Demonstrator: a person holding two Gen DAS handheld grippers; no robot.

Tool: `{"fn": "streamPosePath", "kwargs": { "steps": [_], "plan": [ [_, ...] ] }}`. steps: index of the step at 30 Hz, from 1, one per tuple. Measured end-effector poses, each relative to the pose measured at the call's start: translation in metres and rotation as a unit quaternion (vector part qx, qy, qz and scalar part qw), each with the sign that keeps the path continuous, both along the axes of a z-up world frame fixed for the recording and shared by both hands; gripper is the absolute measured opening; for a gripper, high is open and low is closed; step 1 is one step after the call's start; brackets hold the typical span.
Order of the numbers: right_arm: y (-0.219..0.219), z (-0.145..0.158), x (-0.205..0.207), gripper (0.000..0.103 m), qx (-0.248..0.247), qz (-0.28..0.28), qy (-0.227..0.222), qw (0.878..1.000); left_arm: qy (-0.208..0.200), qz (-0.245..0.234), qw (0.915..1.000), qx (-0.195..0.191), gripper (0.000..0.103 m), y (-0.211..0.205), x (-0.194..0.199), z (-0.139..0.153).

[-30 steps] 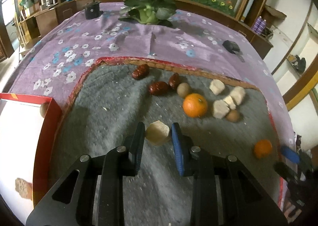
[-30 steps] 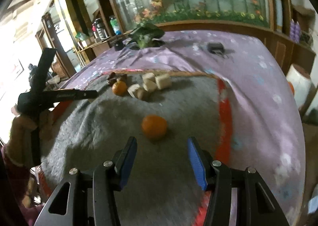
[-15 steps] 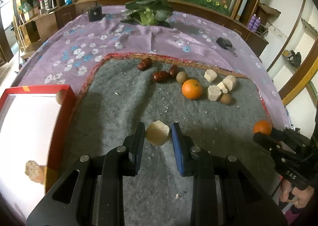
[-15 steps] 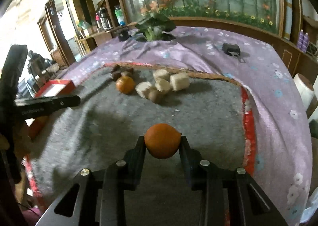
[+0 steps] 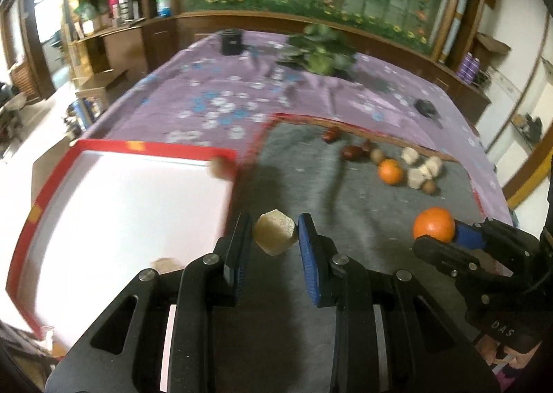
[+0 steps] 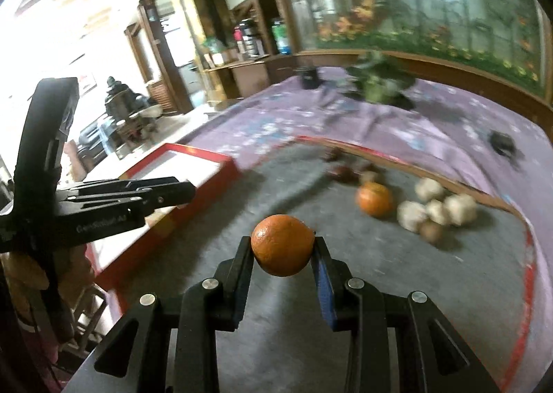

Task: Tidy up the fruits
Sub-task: 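Carry both items to the tray and open both tools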

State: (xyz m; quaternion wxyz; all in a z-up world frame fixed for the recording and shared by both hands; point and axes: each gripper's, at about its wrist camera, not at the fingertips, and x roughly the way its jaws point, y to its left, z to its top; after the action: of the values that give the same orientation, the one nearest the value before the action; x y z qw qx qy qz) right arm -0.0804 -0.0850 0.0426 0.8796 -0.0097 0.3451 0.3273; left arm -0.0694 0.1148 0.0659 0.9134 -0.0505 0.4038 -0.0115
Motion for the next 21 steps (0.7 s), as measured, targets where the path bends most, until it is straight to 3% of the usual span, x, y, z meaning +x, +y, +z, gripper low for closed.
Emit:
{"fn": "streamPosePath", "kwargs": {
  "steps": [11,21],
  "plan": [
    [0.094,0.010,0.010,0.033,-0.007,0.078,-0.003,0.997,0.003,0.094,0.9956,0.000,0.027,0.089,-0.025,-0.005],
    [0.165,-0.002,0.039,0.033,-0.039,0.126,0.009,0.991,0.033,0.125,0.9916,0.006,0.027,0.116,-0.023,-0.027]
  ]
}}
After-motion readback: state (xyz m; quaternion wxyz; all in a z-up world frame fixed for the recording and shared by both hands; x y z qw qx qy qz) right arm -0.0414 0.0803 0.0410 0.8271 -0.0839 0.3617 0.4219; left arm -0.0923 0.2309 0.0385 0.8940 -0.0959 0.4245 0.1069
